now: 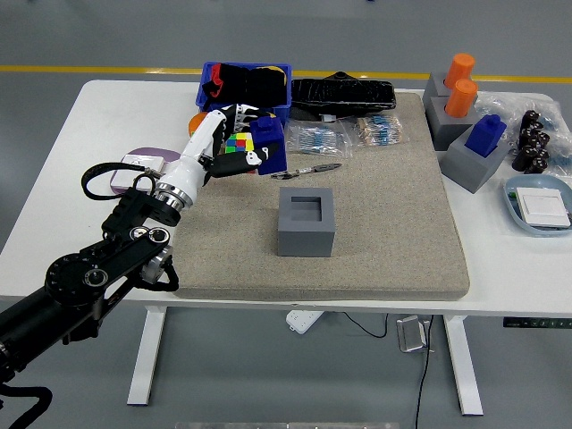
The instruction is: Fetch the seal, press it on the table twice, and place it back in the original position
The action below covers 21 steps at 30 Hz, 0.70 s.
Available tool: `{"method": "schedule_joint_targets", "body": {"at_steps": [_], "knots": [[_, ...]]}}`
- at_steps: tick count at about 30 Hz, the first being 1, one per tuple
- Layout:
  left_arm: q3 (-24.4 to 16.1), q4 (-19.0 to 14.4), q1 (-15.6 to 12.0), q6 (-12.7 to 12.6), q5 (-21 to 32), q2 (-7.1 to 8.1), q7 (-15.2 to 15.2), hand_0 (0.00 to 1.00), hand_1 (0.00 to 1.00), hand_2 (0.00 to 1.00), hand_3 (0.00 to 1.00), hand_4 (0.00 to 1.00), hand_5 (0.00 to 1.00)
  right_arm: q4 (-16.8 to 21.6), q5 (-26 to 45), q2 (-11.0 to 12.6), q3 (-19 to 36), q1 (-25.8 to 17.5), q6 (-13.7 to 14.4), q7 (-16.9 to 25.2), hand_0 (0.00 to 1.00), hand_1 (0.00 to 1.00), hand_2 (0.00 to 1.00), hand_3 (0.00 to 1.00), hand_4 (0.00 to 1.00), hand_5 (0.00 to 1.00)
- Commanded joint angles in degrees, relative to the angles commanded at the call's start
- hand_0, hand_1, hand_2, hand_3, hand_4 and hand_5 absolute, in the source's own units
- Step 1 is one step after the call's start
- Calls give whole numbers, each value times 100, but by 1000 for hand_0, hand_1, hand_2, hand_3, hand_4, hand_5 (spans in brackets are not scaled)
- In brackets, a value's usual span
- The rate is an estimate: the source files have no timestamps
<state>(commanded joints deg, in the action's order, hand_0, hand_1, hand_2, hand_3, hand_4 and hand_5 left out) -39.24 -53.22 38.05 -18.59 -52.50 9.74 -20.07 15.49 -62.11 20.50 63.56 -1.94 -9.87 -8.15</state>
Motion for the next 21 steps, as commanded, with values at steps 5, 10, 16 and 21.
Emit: {"method": "schedule_joint_targets", "body": {"at_steps": [5,10,16,21], "knots": [[155,396,-46,-279,56,61,-202,774,550,460,615,632,2,-5,2,0,-6,-1,-2,0,843,769,759,721,775,376],[423,729,-146,-576,90,8,-442,769,548,459,614,631,2,10,2,-3,-6,7,-4,3,843,769,760,722,775,376],[740,998,-324,-879,423,-84,-750,770,546,458,612,632,2,8,13,6,-49,-4,-4,2,843,769,760,722,775,376],[826,1251,-505,-1100,812,-199,-1017,770,546,458,612,632,2,18,19,2,-79,-1,-4,4,843,769,760,722,775,376]]}}
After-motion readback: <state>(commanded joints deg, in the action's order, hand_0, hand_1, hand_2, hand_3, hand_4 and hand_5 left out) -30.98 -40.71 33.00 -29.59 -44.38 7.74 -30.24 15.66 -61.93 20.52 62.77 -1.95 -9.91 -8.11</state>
